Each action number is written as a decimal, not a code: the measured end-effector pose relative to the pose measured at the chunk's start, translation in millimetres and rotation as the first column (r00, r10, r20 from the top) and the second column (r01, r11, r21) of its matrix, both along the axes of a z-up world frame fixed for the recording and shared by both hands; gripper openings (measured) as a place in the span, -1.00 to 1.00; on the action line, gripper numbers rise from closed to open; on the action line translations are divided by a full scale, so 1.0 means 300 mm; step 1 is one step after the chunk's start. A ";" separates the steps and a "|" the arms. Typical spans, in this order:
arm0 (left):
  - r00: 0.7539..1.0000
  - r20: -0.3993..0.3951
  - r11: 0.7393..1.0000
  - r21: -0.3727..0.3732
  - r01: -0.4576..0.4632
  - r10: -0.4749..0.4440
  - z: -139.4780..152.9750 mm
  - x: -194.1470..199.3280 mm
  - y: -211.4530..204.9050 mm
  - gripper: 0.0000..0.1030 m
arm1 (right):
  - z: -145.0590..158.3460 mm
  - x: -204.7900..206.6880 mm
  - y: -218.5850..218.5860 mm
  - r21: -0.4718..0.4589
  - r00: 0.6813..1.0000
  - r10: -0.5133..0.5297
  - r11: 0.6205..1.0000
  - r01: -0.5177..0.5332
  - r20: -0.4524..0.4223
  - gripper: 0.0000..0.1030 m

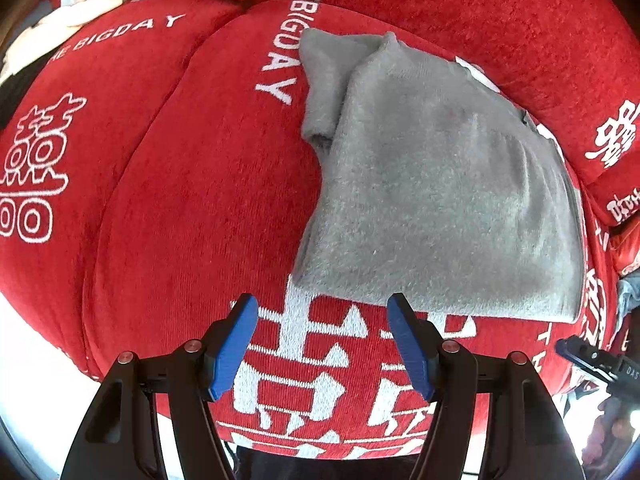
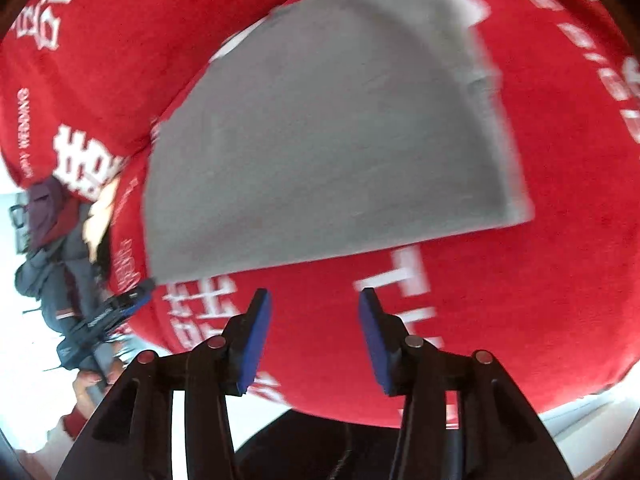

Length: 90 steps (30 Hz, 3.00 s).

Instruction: Fold small clothes

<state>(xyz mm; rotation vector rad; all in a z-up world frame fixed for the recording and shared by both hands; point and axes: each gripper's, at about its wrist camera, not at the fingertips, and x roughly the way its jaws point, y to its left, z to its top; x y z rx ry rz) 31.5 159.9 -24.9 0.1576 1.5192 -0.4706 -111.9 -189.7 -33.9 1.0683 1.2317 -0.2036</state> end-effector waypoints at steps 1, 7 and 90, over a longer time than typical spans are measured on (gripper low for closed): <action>1.000 -0.019 1.000 -0.011 -0.011 0.011 -0.006 0.001 0.013 0.32 | -0.007 0.023 0.027 0.026 1.000 0.007 1.000 -0.007 0.013 0.00; 0.999 -0.001 0.999 -0.002 -0.048 0.048 -0.008 0.000 0.074 0.98 | -0.082 0.160 0.188 0.195 0.997 -0.011 0.981 -0.003 0.072 0.15; 0.954 0.065 0.930 -0.254 -0.266 0.291 -0.062 0.058 -0.153 -0.79 | -0.106 0.329 0.180 0.290 0.990 0.025 0.955 -0.064 0.136 -0.75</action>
